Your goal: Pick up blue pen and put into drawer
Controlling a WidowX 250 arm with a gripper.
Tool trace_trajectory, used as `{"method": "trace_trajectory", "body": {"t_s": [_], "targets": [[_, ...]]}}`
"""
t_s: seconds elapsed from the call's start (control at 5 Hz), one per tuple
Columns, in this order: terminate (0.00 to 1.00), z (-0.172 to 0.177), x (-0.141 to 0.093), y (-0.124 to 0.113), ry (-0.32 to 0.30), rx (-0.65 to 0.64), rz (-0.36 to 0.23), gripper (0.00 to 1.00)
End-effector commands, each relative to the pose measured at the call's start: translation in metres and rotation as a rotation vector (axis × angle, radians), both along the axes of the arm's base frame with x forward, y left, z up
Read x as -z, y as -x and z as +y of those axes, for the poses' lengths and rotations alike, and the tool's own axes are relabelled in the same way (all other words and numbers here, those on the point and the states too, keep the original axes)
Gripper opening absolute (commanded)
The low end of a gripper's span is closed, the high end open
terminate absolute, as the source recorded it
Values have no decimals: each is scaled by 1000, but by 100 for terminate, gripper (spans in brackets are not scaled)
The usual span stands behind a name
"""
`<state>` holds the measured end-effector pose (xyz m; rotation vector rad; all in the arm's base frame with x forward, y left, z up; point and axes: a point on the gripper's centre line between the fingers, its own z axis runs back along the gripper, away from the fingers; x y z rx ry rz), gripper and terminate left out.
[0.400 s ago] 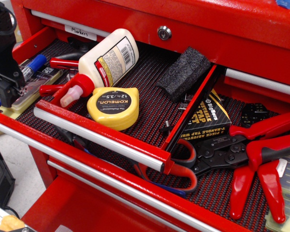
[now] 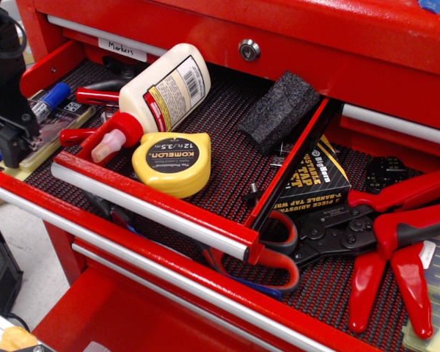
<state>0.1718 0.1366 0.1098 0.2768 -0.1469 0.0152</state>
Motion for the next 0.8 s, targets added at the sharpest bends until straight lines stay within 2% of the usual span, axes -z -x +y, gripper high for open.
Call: {"method": "trace_trajectory", "body": {"t_s": [0.0,0.2,0.6], "targets": [[0,36,-2,-38,46,-1,-49,100],[0,43,10,-50,82,34,-59,100],[0,57,37,-47,79,34,-24,100]]}}
